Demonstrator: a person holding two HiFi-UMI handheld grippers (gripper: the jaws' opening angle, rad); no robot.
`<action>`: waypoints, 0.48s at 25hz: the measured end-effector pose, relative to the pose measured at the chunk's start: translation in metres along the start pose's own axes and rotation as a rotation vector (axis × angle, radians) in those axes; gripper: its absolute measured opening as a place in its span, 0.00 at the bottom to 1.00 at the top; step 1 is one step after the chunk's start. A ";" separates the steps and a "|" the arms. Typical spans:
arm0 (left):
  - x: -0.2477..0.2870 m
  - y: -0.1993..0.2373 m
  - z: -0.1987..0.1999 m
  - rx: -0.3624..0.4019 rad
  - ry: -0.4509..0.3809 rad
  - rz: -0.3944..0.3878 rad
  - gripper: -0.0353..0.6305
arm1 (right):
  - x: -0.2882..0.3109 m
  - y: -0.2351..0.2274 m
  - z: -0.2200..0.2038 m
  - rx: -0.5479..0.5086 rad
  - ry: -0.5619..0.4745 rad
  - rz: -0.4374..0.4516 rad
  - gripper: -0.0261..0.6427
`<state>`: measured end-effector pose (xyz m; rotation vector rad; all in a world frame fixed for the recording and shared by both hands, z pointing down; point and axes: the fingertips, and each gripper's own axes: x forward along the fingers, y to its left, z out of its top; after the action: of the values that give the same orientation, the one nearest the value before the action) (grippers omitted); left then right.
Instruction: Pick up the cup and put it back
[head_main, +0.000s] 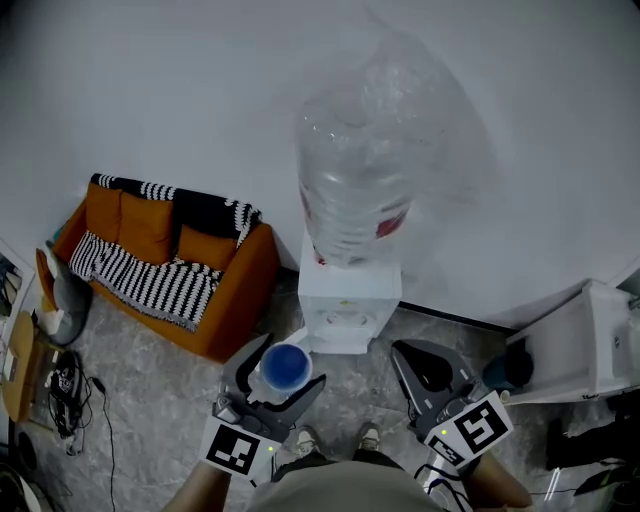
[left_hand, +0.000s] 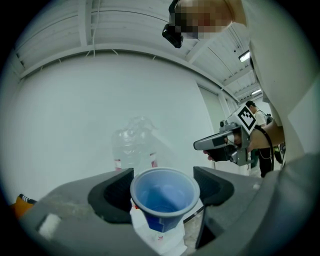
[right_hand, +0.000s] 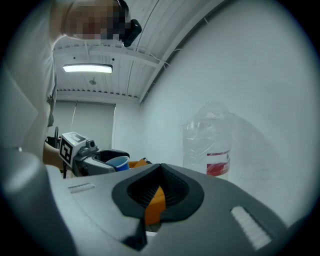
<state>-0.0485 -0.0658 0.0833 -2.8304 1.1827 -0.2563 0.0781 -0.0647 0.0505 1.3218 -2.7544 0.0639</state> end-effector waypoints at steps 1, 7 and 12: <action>0.004 0.003 -0.001 0.002 0.002 0.010 0.64 | 0.002 -0.003 -0.001 0.004 0.001 -0.002 0.04; 0.036 0.031 -0.008 0.023 0.012 0.067 0.64 | 0.018 -0.026 -0.004 -0.010 0.007 -0.036 0.04; 0.072 0.057 -0.019 0.035 -0.005 0.066 0.64 | 0.032 -0.051 -0.003 -0.009 -0.006 -0.087 0.04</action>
<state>-0.0417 -0.1569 0.1040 -2.7542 1.2556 -0.2632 0.0979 -0.1211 0.0562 1.4407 -2.6950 0.0421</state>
